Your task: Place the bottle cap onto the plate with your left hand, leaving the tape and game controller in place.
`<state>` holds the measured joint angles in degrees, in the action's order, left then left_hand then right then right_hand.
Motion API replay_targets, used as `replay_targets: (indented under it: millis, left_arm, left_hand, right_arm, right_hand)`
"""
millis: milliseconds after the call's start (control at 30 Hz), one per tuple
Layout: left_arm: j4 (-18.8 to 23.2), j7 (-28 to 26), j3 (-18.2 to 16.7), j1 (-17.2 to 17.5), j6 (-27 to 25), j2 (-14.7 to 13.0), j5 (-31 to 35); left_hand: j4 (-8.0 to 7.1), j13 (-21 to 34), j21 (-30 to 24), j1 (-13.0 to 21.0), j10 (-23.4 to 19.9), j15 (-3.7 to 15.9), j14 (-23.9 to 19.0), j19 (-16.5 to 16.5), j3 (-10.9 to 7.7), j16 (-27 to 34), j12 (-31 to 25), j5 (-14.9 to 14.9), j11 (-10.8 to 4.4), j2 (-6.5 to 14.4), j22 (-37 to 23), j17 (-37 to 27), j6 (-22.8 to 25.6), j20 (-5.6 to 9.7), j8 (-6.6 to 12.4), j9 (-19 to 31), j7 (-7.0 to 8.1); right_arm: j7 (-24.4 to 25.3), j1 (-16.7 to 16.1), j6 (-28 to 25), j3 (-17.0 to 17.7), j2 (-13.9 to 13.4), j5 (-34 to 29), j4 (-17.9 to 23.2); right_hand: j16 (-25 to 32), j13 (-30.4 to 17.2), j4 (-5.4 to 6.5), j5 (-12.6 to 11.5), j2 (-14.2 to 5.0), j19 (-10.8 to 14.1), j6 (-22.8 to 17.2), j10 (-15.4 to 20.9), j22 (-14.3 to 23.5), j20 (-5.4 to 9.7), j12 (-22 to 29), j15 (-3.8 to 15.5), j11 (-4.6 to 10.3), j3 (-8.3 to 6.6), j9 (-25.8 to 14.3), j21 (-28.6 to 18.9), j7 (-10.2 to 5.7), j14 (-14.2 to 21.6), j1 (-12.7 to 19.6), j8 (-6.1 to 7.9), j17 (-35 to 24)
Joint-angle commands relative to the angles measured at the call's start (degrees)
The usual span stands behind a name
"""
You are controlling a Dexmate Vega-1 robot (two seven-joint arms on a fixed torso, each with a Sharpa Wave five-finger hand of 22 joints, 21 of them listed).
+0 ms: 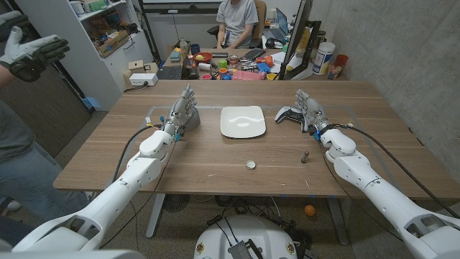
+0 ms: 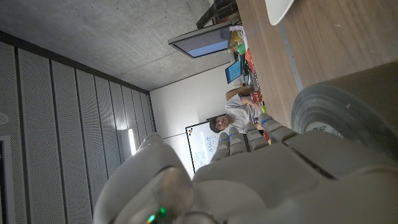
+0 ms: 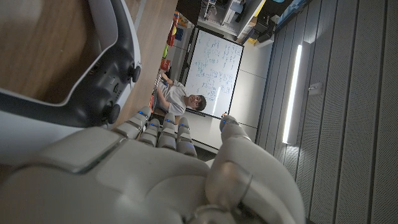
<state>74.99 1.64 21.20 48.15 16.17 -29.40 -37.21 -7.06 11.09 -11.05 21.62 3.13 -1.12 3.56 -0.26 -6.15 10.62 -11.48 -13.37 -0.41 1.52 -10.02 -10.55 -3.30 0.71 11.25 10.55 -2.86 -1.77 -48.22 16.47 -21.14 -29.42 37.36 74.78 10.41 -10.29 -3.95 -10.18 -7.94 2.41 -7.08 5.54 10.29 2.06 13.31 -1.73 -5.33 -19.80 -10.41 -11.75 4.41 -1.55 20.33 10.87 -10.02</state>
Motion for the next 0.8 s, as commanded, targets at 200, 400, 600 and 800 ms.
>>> replay_targets:
  millis: [200, 400, 600, 800]
  left_arm:
    - [1.4, 0.1, 0.3, 0.6, -0.8, -0.8, 0.2]
    - [4.1, -0.3, 0.6, 1.6, -0.6, -2.1, 1.6]
    - [6.3, -0.3, 0.6, 2.5, -0.3, -3.2, 2.4]
    - [9.5, -0.2, 0.7, 3.6, -0.5, -5.4, 3.9]
  left_hand:
    - [-0.17, 0.2, -0.2, 0.7, 0.4, -0.08, 0.5, -0.7, 0.10, 0.3, -0.3, -0.3, -0.02, 0.1, -0.3, -0.3, -0.3, -0.33, 0.35, 0.3, 0.06]
    - [-0.03, 0.2, -0.1, 0.8, 0.5, -0.28, 0.4, -0.9, 0.12, 0.3, -0.3, -0.3, 0.41, 0.2, -0.3, -0.2, 0.0, -0.85, 0.44, 0.3, -0.04]
    - [0.10, 0.2, -0.1, 1.0, 0.3, -0.45, 0.4, -1.2, 0.14, 0.3, -0.3, -0.3, 0.36, 0.2, -0.3, -0.2, 0.1, -1.48, 0.46, 0.3, -0.04]
    - [0.47, 0.2, 0.0, 1.5, 0.4, -0.83, 0.4, -1.5, 0.12, 0.3, -0.3, -0.3, 1.11, 0.2, -0.3, -0.2, 0.2, -2.81, 0.46, 0.4, 0.10]
  right_arm:
    - [-0.3, -0.2, -0.5, 0.0, -0.1, 0.4, 0.4]
    - [0.0, -0.2, -0.1, -0.1, 0.3, 0.2, 0.0]
    - [0.4, -0.3, 0.3, -0.2, 0.6, 0.0, 0.1]
    - [0.7, -0.4, 1.8, -0.2, 1.2, -0.5, 0.0]
  right_hand:
    - [0.3, -0.2, -0.10, -0.3, -0.02, 0.3, -0.4, 0.5, 0.2, 0.44, 0.1, -0.58, -0.06, -0.32, -0.2, -0.3, 0.08, 0.1, 0.6, 0.37, -0.2]
    - [0.3, -0.2, -0.15, -0.3, -0.04, 0.2, -0.4, 0.5, 0.2, 0.39, 0.0, -0.60, -0.08, -0.29, -0.2, -0.3, 0.05, 0.1, 0.6, 0.36, -0.2]
    - [0.3, -0.2, -0.19, -0.3, -0.06, 0.2, -0.4, 0.5, 0.2, 0.37, -0.1, -0.61, -0.02, -0.25, -0.2, -0.2, 0.04, 0.1, 0.6, 0.35, -0.2]
    - [0.3, -0.2, -0.25, -0.3, -0.07, 0.3, -0.6, 0.6, 0.2, 0.35, -0.1, -0.61, -0.02, -0.20, -0.2, -0.2, -0.20, 0.1, 0.6, 0.37, -0.2]
